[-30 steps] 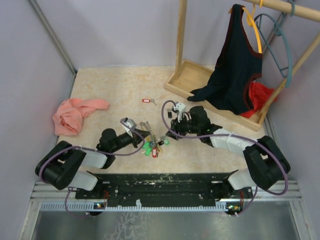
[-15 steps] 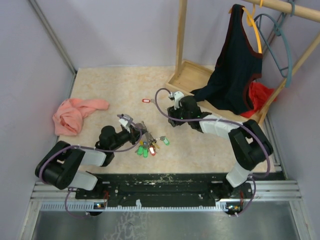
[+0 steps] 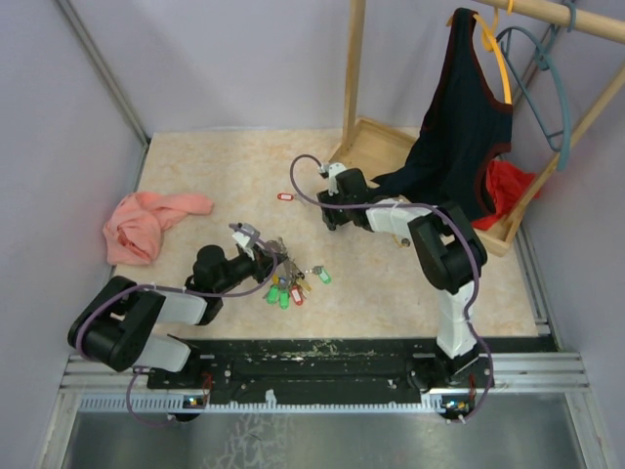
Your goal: Put the keys on the keyring
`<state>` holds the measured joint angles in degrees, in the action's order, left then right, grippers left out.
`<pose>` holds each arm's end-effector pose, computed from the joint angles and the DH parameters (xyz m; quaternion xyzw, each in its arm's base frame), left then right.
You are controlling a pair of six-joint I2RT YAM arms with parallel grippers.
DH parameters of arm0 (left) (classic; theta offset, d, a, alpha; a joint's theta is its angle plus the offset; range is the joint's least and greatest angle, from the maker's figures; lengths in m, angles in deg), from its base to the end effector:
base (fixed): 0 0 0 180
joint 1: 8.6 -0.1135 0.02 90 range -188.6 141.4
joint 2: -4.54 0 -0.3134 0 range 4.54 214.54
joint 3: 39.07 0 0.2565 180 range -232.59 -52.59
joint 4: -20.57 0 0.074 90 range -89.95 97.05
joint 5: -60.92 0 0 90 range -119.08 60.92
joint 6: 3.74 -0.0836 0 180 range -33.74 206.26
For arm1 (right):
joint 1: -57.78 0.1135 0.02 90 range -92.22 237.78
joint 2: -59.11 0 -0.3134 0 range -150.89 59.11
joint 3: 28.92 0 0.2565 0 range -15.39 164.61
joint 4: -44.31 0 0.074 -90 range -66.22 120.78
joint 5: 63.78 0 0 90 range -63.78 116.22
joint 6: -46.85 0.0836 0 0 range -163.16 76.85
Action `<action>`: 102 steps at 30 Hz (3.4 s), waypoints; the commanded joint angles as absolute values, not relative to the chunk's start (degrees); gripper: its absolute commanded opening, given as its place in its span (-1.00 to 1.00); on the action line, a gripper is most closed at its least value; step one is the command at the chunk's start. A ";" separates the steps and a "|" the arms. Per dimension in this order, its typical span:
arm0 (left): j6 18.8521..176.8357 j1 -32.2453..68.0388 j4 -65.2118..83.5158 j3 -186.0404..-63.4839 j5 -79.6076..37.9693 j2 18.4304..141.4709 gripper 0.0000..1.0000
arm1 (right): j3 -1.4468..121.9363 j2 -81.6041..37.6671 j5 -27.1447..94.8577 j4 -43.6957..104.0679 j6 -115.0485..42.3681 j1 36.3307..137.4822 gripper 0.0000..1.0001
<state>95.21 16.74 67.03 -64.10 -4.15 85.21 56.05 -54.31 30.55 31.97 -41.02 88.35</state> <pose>0.2216 -0.1439 0.1871 0.2445 0.7159 -0.3436 0.5564 0.4180 0.2543 0.1761 -0.2384 0.8768 0.1501 0.3896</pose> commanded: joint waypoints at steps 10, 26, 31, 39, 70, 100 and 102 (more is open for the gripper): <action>93.16 16.40 68.92 -65.03 0.43 85.12 -1.00 | 54.39 -55.13 26.15 24.59 -40.43 90.07 -0.39; 92.07 16.37 69.46 -64.99 4.57 84.26 -1.00 | 33.16 -32.58 27.57 14.61 -34.51 96.56 -0.66; 92.24 16.42 70.01 -64.99 4.56 84.80 -1.00 | 34.89 -25.49 25.15 11.93 -33.37 97.04 -0.27; 91.98 16.40 69.66 -64.88 3.92 84.30 -1.00 | 35.56 -24.63 22.65 13.37 -32.74 97.42 -0.12; 92.72 16.37 68.54 -65.84 4.12 85.75 -1.00 | 30.48 -26.57 10.80 13.66 -0.51 102.96 -0.34; 93.38 16.37 68.18 -66.39 4.69 86.42 -1.00 | 30.64 -29.92 11.34 15.77 -0.22 102.97 -0.64; 93.45 16.36 68.06 -66.44 4.67 86.33 -1.00 | 30.91 -29.67 11.44 15.38 -0.37 103.01 -0.69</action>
<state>92.90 16.74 67.30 -65.02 3.58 86.19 29.97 -29.31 11.36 14.82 -0.48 102.42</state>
